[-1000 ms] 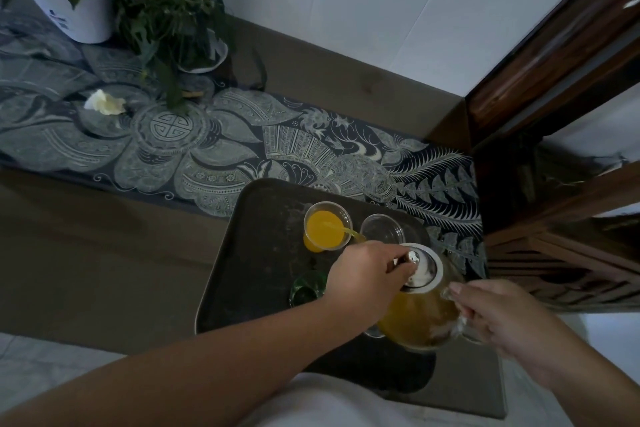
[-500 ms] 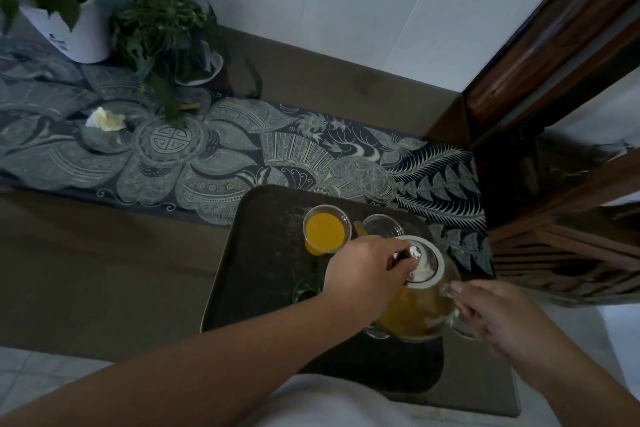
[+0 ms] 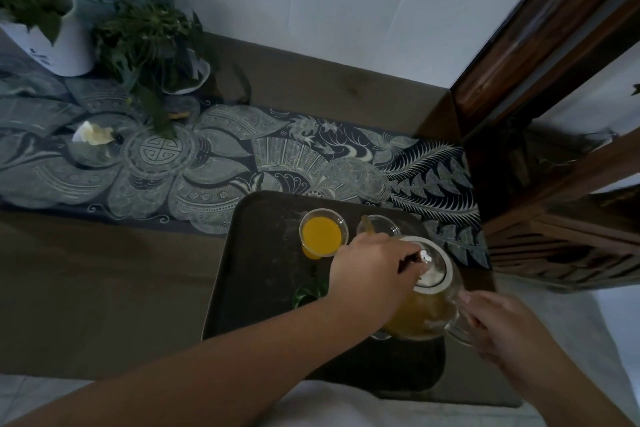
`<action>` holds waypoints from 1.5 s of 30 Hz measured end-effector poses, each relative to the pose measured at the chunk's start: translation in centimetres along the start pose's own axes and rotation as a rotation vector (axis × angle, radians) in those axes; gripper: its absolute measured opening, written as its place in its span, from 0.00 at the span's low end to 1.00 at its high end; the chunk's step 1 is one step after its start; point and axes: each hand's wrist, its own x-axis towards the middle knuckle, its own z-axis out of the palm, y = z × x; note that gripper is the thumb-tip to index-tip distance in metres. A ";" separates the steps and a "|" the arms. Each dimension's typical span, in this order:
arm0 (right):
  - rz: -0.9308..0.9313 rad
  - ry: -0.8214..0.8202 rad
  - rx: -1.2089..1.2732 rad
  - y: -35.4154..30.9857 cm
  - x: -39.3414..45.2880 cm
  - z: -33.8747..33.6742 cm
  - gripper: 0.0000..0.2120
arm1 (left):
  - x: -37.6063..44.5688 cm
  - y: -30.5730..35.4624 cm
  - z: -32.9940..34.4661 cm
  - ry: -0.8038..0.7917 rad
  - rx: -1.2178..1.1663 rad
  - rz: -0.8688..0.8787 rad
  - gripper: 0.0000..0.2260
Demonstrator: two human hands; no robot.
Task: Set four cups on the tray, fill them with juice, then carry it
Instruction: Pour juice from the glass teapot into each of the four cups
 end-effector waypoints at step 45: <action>-0.130 -0.228 -0.393 -1.4 7.2 -11.4 0.18 | 1.7 4.8 12.2 0.050 -0.157 -0.377 0.14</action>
